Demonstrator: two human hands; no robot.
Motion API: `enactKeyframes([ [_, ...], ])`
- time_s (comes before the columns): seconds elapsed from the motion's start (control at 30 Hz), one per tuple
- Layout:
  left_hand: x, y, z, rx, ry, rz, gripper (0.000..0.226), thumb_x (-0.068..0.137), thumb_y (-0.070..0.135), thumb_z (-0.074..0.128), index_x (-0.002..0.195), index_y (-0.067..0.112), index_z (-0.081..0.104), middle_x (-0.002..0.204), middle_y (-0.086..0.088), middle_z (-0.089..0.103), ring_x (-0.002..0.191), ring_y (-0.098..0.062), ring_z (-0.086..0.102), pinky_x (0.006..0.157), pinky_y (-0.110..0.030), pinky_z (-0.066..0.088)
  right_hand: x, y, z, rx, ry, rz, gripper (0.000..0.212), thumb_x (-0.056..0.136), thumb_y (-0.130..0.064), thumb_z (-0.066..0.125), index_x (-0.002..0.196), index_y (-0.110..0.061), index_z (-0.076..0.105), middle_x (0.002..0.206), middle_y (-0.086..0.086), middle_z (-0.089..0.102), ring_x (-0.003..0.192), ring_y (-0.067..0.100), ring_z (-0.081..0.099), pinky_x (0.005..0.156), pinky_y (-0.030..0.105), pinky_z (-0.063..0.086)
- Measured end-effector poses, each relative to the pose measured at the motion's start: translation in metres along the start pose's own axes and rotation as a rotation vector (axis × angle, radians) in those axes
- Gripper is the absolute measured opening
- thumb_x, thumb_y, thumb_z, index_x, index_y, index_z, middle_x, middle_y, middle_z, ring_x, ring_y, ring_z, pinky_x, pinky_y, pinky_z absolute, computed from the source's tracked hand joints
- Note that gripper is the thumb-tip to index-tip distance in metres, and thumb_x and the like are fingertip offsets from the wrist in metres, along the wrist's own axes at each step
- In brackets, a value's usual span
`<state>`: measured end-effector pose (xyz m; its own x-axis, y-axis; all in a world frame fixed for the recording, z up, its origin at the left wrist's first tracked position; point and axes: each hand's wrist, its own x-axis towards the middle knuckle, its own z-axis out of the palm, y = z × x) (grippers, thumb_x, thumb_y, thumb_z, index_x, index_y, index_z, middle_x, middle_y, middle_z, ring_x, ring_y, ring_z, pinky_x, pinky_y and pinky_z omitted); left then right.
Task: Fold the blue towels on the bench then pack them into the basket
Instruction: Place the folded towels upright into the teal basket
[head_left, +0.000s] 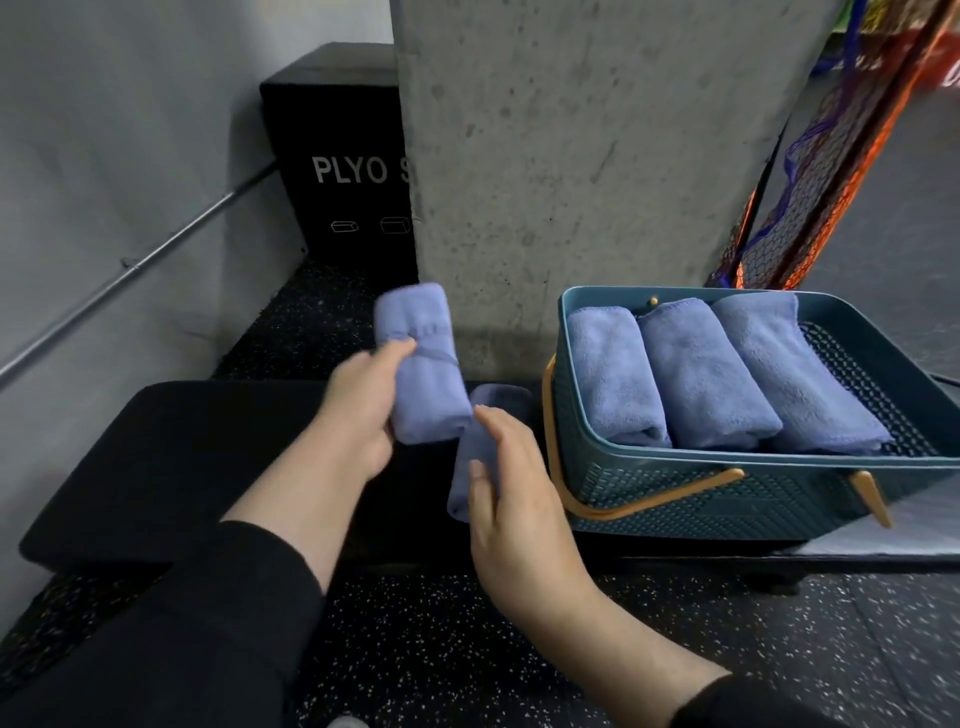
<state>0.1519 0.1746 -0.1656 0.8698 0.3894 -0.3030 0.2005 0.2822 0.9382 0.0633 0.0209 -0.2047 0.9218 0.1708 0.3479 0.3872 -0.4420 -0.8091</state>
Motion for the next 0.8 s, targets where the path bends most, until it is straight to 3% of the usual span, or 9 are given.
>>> enactKeyframes([
  [0.1, -0.014, 0.027, -0.009, 0.004, 0.042, 0.141, 0.014, 0.096, 0.029, 0.066, 0.092, 0.016, 0.07, 0.092, -0.001, 0.076, 0.087, -0.016, 0.073, 0.071, -0.029, 0.055, 0.003, -0.024, -0.004, 0.068, 0.062, -0.056, 0.044, 0.102, -0.025, 0.044, 0.145, -0.016, 0.044, 0.144, -0.013, 0.045, 0.137, -0.005, 0.037, 0.114, 0.014, 0.026],
  [0.2, -0.038, 0.043, -0.001, -0.027, -0.062, 0.182, 0.014, 0.096, 0.029, 0.066, 0.094, 0.015, 0.071, 0.089, 0.0, 0.077, 0.085, -0.015, 0.074, 0.072, -0.03, 0.056, 0.024, -0.053, -0.026, 0.191, 0.181, -0.03, 0.049, 0.1, -0.036, 0.048, 0.145, -0.017, 0.045, 0.145, -0.012, 0.048, 0.138, 0.002, 0.041, 0.115, 0.023, 0.033],
  [0.3, -0.064, 0.054, 0.018, -0.074, -0.186, 0.208, 0.018, 0.097, 0.026, 0.065, 0.101, 0.01, 0.071, 0.095, -0.008, 0.076, 0.089, -0.023, 0.075, 0.074, -0.034, 0.058, 0.046, -0.071, -0.059, 0.274, 0.181, 0.166, 0.074, 0.091, -0.055, 0.058, 0.153, -0.022, 0.033, 0.152, -0.01, 0.044, 0.141, 0.001, 0.038, 0.118, 0.032, 0.033],
  [0.37, -0.079, 0.058, 0.033, -0.102, -0.229, 0.234, 0.017, 0.097, 0.023, 0.065, 0.1, 0.007, 0.069, 0.092, -0.01, 0.075, 0.085, -0.023, 0.074, 0.071, -0.033, 0.059, 0.055, -0.07, -0.078, 0.35, 0.08, 0.37, 0.09, 0.081, -0.066, 0.064, 0.154, -0.023, 0.031, 0.138, -0.012, 0.058, 0.131, 0.002, 0.052, 0.114, 0.036, 0.04],
  [0.43, -0.091, 0.057, 0.047, -0.096, -0.238, 0.255, 0.016, 0.096, 0.02, 0.066, 0.097, 0.005, 0.069, 0.091, -0.011, 0.075, 0.084, -0.024, 0.074, 0.073, -0.036, 0.061, 0.058, -0.066, -0.092, 0.509, 0.005, 0.504, 0.093, 0.072, -0.069, 0.071, 0.146, -0.02, 0.043, 0.12, -0.007, 0.07, 0.112, 0.011, 0.067, 0.103, 0.044, 0.052],
  [0.53, -0.101, 0.048, 0.065, -0.053, -0.259, 0.243, 0.024, 0.093, 0.023, 0.071, 0.1, 0.0, 0.07, 0.097, -0.017, 0.076, 0.091, -0.031, 0.075, 0.085, -0.049, 0.061, 0.06, -0.063, -0.115, 0.526, 0.045, 0.508, 0.092, 0.067, -0.062, 0.078, 0.146, -0.028, 0.045, 0.118, -0.008, 0.071, 0.103, 0.016, 0.072, 0.083, 0.041, 0.059],
  [0.63, -0.107, 0.041, 0.081, -0.044, -0.33, 0.193, 0.027, 0.094, 0.026, 0.071, 0.102, 0.0, 0.071, 0.099, -0.017, 0.076, 0.096, -0.033, 0.074, 0.092, -0.054, 0.058, 0.062, -0.057, -0.138, 0.441, 0.107, 0.452, 0.072, 0.085, -0.035, 0.078, 0.148, -0.026, 0.043, 0.104, -0.01, 0.074, 0.097, 0.014, 0.074, 0.085, 0.044, 0.061],
  [0.7, -0.108, 0.038, 0.09, 0.01, -0.365, 0.242, 0.022, 0.096, 0.028, 0.068, 0.103, 0.008, 0.072, 0.098, -0.009, 0.078, 0.097, -0.024, 0.074, 0.092, -0.046, 0.058, 0.065, -0.052, -0.152, 0.401, 0.142, 0.421, 0.065, 0.088, -0.027, 0.076, 0.146, -0.023, 0.047, 0.108, -0.001, 0.075, 0.096, 0.014, 0.074, 0.089, 0.044, 0.06],
  [0.8, -0.106, 0.035, 0.102, 0.144, -0.35, 0.357, 0.033, 0.098, 0.027, 0.065, 0.131, 0.024, 0.062, 0.105, 0.009, 0.075, 0.099, -0.004, 0.071, 0.089, -0.028, 0.055, 0.075, -0.041, -0.174, 0.247, 0.192, 0.39, 0.059, 0.085, -0.033, 0.077, 0.139, -0.025, 0.055, 0.107, 0.001, 0.074, 0.095, 0.014, 0.073, 0.092, 0.043, 0.058],
])
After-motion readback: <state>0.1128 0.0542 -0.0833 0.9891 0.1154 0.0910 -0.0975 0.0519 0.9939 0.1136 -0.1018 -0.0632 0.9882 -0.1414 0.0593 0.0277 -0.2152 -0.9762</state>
